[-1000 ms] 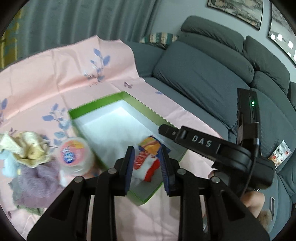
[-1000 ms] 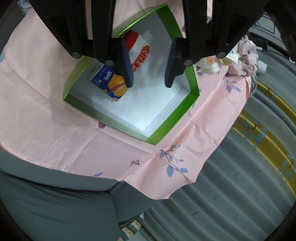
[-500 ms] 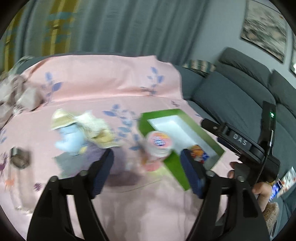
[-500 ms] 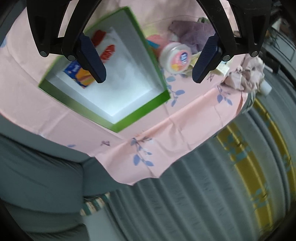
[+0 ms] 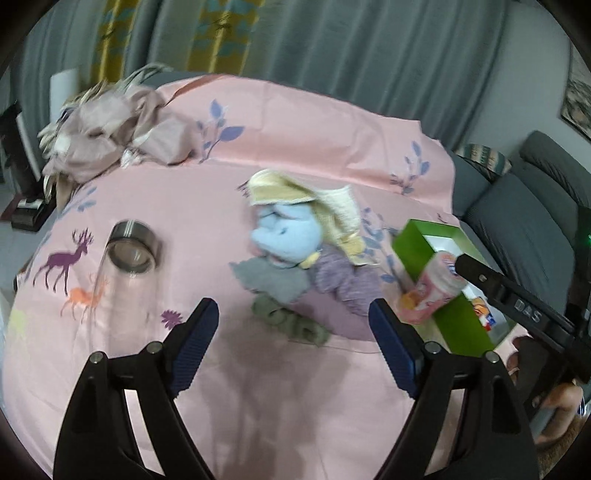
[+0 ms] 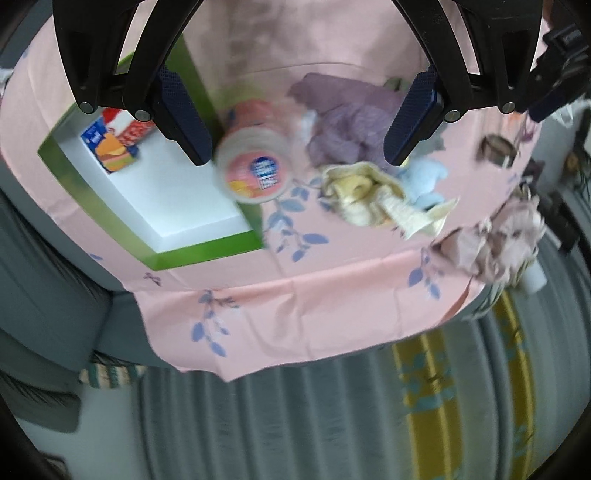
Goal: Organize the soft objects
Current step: 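Move the right gripper back to the soft-item pile, then close the right gripper on the purple mesh bath puff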
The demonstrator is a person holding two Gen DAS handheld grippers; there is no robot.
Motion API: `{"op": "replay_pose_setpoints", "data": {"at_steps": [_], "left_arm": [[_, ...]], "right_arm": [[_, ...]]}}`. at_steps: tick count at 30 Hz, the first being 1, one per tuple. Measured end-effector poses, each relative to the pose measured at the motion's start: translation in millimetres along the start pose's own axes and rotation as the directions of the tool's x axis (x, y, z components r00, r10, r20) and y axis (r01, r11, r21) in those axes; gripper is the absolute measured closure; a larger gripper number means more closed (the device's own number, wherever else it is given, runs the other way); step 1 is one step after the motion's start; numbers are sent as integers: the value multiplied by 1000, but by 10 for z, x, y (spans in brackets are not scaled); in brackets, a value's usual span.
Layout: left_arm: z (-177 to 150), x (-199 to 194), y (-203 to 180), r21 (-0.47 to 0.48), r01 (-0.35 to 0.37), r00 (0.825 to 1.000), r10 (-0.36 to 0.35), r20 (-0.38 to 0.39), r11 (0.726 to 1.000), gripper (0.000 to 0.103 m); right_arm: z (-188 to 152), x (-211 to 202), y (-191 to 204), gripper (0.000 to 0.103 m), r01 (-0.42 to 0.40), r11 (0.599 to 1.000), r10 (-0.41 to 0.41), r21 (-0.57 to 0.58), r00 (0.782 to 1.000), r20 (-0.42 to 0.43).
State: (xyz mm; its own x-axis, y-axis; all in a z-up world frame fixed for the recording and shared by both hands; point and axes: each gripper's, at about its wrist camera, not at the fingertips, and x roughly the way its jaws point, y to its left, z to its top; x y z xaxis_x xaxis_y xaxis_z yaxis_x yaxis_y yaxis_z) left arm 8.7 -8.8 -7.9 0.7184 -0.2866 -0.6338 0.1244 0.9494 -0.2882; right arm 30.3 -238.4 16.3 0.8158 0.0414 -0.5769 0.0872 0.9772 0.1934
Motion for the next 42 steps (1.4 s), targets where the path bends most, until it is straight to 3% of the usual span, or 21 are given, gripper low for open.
{"op": "replay_pose_setpoints", "data": {"at_steps": [6, 8, 10, 13, 18, 23, 26, 31, 35, 42], "left_arm": [[-57, 213, 201, -39, -44, 998, 42, -46, 998, 20], [-62, 270, 246, -49, -64, 996, 61, -58, 997, 20], [-67, 318, 292, -56, -94, 994, 90, -65, 994, 20], [-82, 396, 362, -64, -129, 989, 123, -86, 990, 21], [-66, 485, 444, -98, -112, 987, 99, -128, 989, 22], [-44, 534, 475, -114, -114, 984, 96, -150, 987, 26], [-22, 523, 493, -128, -95, 987, 77, -142, 987, 26], [-12, 520, 507, -119, -144, 984, 130, -122, 982, 26], [-22, 542, 509, -108, -139, 982, 123, -142, 984, 26], [-20, 509, 540, -105, -136, 984, 123, -129, 985, 26]], "right_arm": [[-113, 129, 239, 8, -9, 997, 7, -74, 1000, -30], [-177, 195, 235, 8, -70, 996, 67, -53, 997, -46], [-218, 307, 242, 8, -112, 993, 107, -27, 987, -122], [-281, 335, 215, 8, -216, 976, 216, 9, 968, -130], [-304, 476, 324, 9, -271, 962, 272, 35, 940, -206], [-260, 690, 534, 17, -226, 974, 223, 21, 936, -273], [-215, 929, 606, 18, -272, 961, 274, 46, 918, -286], [-309, 1356, 668, 44, -167, 986, 151, -24, 937, -316], [-342, 1405, 550, 84, -172, 985, 169, 14, 944, -285], [-222, 957, 589, 89, -324, 946, 315, 3, 918, -240]]}}
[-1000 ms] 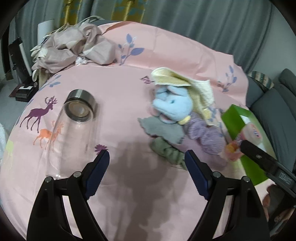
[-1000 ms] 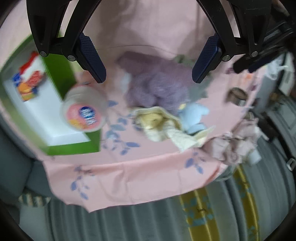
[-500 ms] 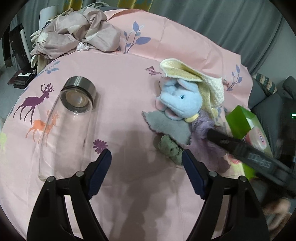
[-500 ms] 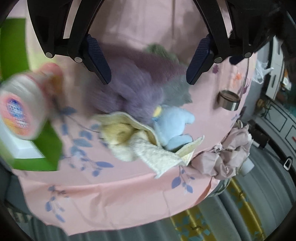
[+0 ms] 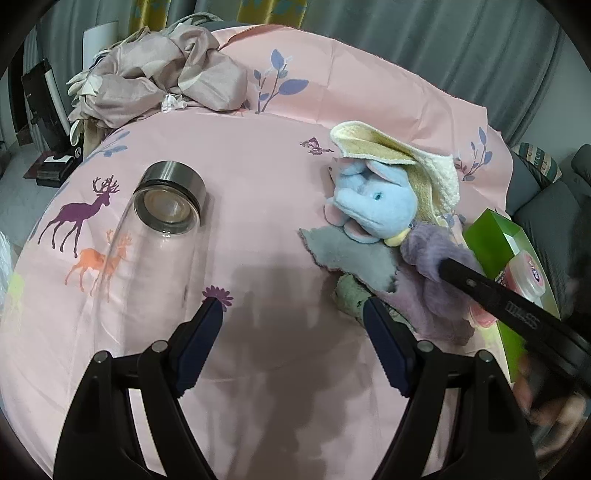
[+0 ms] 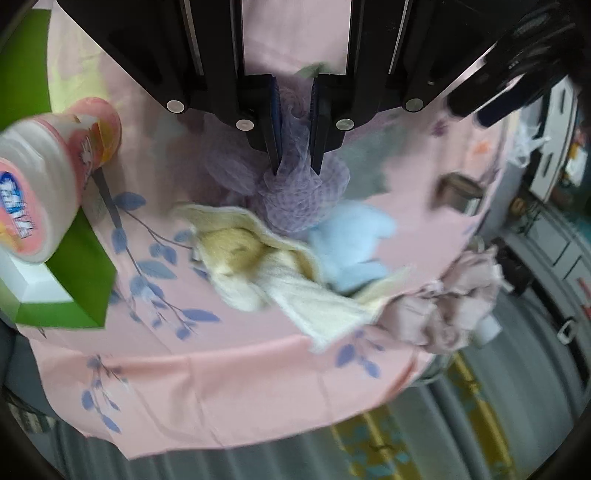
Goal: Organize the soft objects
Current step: 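Close the right gripper on the purple mesh bath puff, then lift the purple bath puff with the right gripper toward the box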
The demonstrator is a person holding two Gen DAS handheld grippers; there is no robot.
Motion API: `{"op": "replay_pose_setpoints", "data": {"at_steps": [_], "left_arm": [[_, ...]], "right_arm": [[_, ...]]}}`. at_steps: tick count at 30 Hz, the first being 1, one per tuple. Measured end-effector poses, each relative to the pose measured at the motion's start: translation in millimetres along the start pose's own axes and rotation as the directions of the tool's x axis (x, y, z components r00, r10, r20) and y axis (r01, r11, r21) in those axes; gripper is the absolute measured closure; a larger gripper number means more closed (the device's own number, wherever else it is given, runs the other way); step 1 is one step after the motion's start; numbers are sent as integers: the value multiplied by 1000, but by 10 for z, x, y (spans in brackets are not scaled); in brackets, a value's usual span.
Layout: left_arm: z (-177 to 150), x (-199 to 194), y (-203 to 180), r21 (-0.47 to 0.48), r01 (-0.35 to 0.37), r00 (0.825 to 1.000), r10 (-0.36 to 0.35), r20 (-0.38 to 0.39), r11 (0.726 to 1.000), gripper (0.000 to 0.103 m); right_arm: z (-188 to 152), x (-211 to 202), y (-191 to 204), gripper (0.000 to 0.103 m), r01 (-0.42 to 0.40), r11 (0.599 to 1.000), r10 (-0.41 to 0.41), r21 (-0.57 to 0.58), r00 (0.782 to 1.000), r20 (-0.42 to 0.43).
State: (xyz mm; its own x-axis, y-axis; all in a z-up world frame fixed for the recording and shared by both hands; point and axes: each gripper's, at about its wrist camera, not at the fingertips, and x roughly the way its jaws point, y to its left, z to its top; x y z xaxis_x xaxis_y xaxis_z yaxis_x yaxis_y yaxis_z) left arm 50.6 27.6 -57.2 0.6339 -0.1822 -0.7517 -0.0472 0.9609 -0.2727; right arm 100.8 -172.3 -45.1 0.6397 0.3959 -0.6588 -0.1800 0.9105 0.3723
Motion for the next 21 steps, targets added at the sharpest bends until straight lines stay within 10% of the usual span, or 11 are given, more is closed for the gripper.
{"op": "replay_pose_setpoints", "data": {"at_steps": [11, 13, 17, 21], "left_arm": [[19, -89, 66, -33, 35, 999, -35, 6, 999, 37], [-9, -76, 60, -33, 37, 999, -37, -14, 999, 41], [-68, -59, 5, -7, 63, 997, -63, -52, 998, 66], [-88, -35, -29, -18, 142, 986, -143, -92, 990, 79]], "right_arm": [[-482, -191, 449, 89, -52, 980, 25, -190, 990, -140], [-504, -92, 449, 81, -17, 981, -18, -195, 984, -178], [-470, -141, 370, 27, -47, 986, 15, -163, 982, -188], [-432, -275, 222, 23, -24, 990, 1, -141, 986, -164]]}}
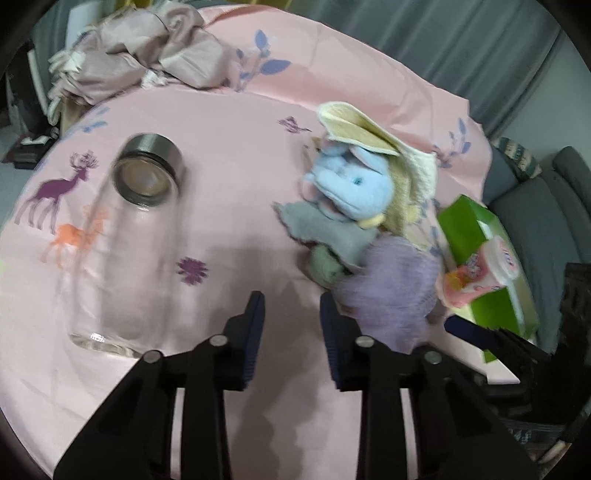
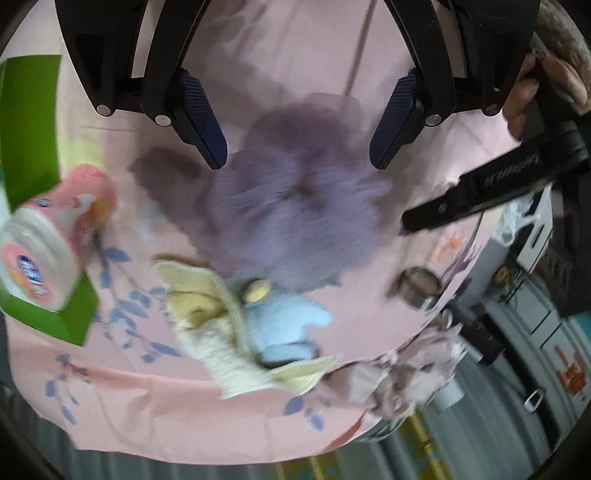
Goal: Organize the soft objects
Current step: 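Lift the purple bath puff with the right gripper toward the box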
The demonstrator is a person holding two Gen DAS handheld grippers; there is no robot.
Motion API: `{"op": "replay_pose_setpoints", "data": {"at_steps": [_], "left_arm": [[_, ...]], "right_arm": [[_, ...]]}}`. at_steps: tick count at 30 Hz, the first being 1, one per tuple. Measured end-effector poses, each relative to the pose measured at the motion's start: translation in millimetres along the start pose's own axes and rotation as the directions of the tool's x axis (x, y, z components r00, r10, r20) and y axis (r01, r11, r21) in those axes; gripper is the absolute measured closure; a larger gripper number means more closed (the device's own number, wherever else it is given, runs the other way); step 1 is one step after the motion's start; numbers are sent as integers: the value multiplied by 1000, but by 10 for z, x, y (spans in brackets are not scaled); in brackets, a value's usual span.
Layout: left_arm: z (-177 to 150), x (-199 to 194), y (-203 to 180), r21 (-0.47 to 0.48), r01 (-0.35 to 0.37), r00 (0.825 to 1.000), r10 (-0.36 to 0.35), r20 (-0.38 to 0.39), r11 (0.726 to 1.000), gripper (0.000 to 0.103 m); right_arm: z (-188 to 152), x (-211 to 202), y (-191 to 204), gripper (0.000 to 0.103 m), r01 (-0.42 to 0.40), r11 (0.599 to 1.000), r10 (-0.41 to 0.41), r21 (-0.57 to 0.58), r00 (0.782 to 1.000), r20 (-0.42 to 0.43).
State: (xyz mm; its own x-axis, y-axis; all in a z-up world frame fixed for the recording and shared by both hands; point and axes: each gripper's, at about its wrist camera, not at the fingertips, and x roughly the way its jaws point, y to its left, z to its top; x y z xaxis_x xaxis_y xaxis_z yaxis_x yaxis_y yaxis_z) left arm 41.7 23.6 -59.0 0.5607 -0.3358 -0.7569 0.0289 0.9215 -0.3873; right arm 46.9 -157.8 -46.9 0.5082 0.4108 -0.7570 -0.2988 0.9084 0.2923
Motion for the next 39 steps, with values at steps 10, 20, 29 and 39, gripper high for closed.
{"op": "replay_pose_setpoints", "data": {"at_steps": [10, 20, 29, 39], "left_arm": [[-154, 239, -202, 27, 110, 985, -105, -136, 994, 81], [-271, 553, -328, 35, 85, 979, -77, -187, 996, 87], [-245, 522, -462, 97, 76, 991, -64, -118, 992, 96], [-97, 140, -944, 211, 58, 997, -67, 33, 976, 97]], "right_arm": [[67, 19, -304, 23, -102, 984, 94, 144, 994, 63], [83, 476, -369, 46, -169, 960, 172, 225, 985, 9], [14, 521, -234, 77, -204, 955, 207, 216, 978, 11], [129, -82, -246, 78, -217, 962, 187, 163, 966, 181]]}}
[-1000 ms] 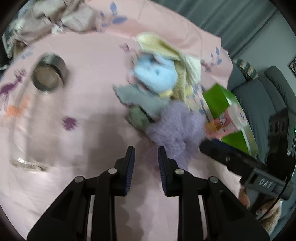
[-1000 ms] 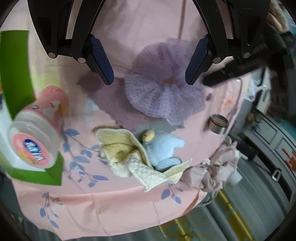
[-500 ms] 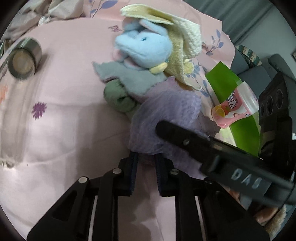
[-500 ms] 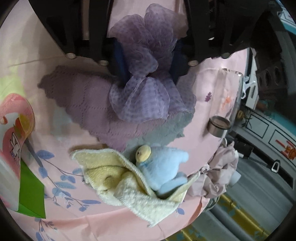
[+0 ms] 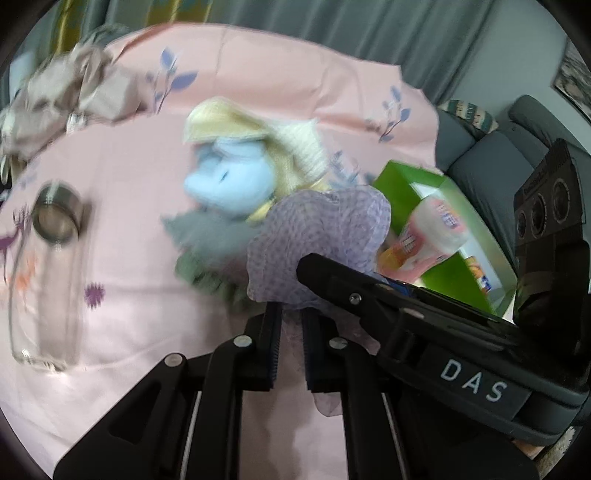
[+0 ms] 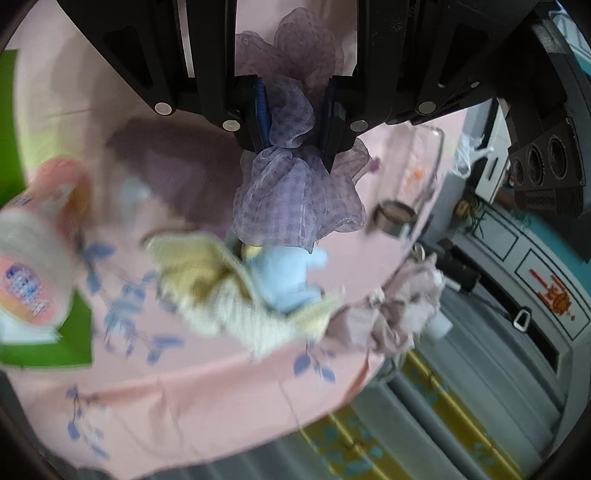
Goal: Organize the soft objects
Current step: 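Lift the purple bath puff with the right gripper toward the box, then lower the bath puff into the green box and open the right gripper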
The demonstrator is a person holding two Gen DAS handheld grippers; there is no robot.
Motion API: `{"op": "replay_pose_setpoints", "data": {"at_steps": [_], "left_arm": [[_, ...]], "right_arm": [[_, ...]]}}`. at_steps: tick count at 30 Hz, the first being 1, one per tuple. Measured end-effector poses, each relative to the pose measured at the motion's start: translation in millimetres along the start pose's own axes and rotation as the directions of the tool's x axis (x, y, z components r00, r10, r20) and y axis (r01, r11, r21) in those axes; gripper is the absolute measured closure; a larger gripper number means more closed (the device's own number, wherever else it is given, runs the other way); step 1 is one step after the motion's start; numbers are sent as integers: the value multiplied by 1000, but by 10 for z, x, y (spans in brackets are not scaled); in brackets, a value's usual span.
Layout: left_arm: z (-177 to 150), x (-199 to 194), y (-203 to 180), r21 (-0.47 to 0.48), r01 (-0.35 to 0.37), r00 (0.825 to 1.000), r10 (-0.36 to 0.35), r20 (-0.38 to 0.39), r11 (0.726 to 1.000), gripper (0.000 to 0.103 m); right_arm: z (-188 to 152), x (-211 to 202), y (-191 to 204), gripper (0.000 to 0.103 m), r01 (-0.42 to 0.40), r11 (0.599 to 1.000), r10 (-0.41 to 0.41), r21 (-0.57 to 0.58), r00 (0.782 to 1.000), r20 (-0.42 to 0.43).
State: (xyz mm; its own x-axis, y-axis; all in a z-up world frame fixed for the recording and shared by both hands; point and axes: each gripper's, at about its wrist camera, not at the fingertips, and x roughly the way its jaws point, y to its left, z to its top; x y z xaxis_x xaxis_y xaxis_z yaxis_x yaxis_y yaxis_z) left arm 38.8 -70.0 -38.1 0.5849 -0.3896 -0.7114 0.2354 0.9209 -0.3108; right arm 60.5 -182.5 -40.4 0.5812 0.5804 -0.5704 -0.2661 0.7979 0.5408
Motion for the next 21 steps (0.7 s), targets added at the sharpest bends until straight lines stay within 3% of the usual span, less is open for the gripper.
{"op": "replay_pose_setpoints", "data": {"at_steps": [8, 13, 21], "left_arm": [[297, -117, -672, 131, 64, 992, -78, 102, 989, 97], [432, -124, -1111, 198, 102, 981, -132, 145, 975, 97], [540, 42, -1829, 335, 155, 973, -202, 108, 929, 97]], "right_arm": [[244, -765, -253, 77, 37, 998, -44, 42, 979, 198], [357, -1195, -504, 77, 64, 993, -93, 102, 947, 306], [363, -1728, -1006, 77, 127, 965, -214, 229, 885, 414]]}}
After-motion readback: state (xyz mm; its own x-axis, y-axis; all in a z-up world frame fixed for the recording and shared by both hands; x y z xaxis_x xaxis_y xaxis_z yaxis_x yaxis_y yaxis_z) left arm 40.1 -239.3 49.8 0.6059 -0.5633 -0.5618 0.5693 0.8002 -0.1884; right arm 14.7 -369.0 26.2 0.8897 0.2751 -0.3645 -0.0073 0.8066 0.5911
